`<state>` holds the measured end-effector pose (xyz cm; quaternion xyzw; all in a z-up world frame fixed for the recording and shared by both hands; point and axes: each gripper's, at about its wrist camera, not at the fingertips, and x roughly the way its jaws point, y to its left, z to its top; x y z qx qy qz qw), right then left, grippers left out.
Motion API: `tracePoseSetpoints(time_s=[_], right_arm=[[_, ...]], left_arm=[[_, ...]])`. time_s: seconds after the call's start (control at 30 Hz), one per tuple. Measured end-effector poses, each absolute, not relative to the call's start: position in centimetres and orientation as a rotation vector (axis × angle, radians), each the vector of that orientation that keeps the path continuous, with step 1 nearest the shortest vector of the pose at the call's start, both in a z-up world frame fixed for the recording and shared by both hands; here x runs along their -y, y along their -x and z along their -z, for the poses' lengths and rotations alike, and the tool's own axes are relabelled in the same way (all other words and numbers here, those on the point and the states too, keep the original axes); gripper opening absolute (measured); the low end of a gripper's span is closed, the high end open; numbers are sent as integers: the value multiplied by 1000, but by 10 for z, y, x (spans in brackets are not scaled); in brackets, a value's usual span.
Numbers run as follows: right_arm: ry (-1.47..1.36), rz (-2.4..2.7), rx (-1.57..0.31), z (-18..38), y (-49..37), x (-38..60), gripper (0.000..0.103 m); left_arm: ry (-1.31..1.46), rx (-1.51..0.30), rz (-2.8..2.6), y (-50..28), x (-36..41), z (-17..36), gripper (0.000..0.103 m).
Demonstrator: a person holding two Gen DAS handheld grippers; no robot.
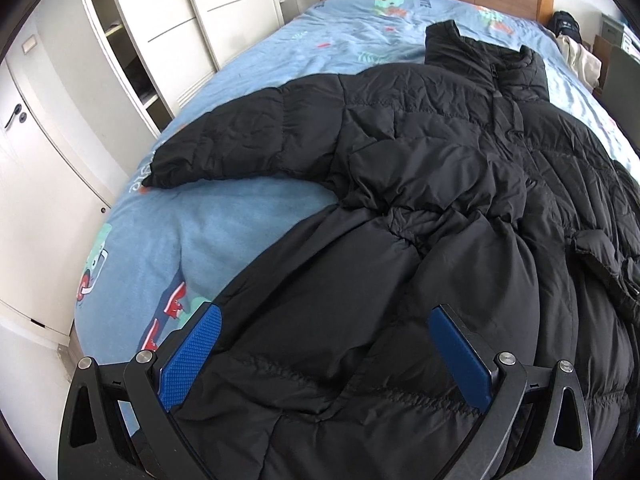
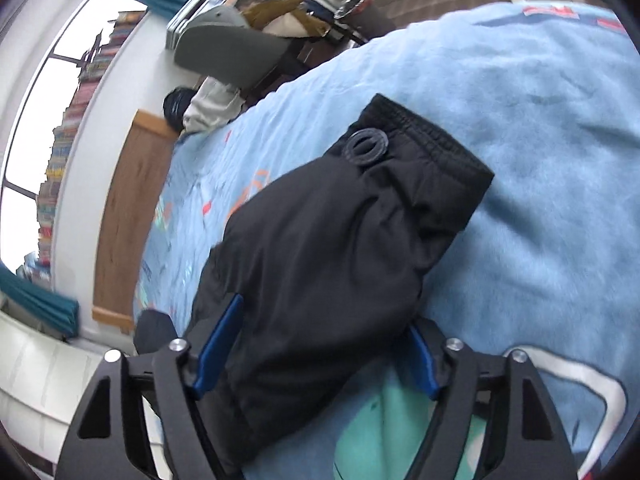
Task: Fold large clothes
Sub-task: 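Grasp the black jacket's sleeve cuff with the right gripper, then lift the sleeve and fold it across the jacket's chest with the right gripper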
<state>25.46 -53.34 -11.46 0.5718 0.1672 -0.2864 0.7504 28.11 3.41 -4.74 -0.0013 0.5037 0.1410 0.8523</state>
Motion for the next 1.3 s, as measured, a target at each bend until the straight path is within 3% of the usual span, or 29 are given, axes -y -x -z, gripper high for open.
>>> tracePoseSetpoints(time_s=[0.23,0.33,0.8,1.07,1.3], right_arm=[[-1244,579,-329,113,-271,553,20],[-1168,562,-343,95,-280,544,14],[-751,175,-379,-49,-379,400,11],[-575,1,-552,-39,-450,271,11],[-453,-76,-754,27,-462,184,11]], left_arm=[[18,-1065,-295,-281,-38,50,102],[38,-1058,-299,-278,-44,47,102],[129,-1005,-319,-249,-84,31,102],[196,-1000,-361,-231,-120,33,102],[232,-1004,-399,-221,-145,38,102]])
